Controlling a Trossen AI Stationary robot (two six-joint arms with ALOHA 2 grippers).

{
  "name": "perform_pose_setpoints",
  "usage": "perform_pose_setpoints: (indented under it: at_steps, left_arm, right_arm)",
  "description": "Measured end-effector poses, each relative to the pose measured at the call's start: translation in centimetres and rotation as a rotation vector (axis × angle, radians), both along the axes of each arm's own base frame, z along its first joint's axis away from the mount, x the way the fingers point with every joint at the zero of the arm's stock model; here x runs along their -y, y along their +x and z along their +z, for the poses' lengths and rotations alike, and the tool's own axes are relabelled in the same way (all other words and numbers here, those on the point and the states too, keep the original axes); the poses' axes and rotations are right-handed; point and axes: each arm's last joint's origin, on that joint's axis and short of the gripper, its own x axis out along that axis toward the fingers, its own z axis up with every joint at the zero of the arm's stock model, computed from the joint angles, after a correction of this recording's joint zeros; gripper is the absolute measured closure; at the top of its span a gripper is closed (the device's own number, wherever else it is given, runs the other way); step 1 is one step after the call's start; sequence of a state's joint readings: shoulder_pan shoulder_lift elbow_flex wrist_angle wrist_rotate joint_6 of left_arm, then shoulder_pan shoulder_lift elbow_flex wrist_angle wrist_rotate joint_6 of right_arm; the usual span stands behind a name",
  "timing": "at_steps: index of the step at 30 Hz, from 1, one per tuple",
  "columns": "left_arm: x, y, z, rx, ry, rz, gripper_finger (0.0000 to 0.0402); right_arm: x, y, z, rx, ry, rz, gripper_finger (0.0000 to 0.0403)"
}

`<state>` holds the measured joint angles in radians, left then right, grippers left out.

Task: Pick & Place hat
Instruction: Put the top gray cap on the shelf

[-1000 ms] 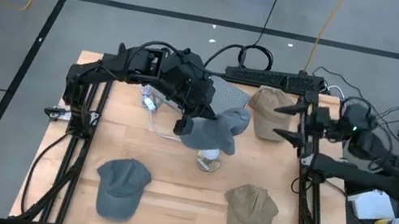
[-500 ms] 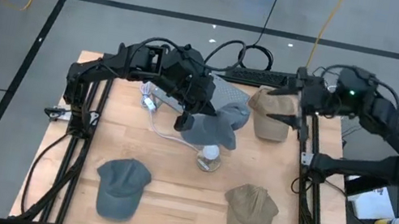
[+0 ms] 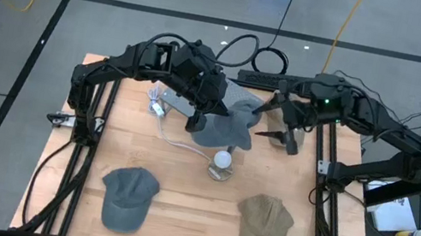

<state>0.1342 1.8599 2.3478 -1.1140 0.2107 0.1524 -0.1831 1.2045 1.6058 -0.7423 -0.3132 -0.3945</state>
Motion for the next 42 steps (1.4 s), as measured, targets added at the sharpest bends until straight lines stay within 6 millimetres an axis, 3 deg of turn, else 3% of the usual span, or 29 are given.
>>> perform_pose_setpoints:
  at_steps: [19, 24, 30, 36, 42]
  left_arm:
    - [1.7, 0.1, -0.1, -0.014, -0.030, -0.047, 0.0401]
    - [1.7, 0.1, -0.1, -0.013, -0.030, -0.046, 0.0401]
    - [1.8, 0.2, 0.0, 0.003, -0.030, -0.049, 0.0401]
    - [2.2, 0.2, 0.0, -0.009, -0.070, -0.045, 0.0393]
    - [1.3, 0.0, -0.2, -0.054, -0.206, 0.073, 0.0349]
  right_arm:
    - [-0.3, 0.7, -0.6, -0.041, -0.056, -0.053, 0.0152]
    - [-0.8, 0.8, -0.6, -0.044, -0.056, -0.033, 0.0223]
    - [-0.9, 0.8, -0.6, -0.043, -0.051, -0.033, 0.0374]
    - [-1.1, 0.3, -0.2, -0.027, -0.074, -0.069, 0.0383]
    - [-1.5, -0.7, 0.6, -0.075, -0.152, -0.124, 0.0383]
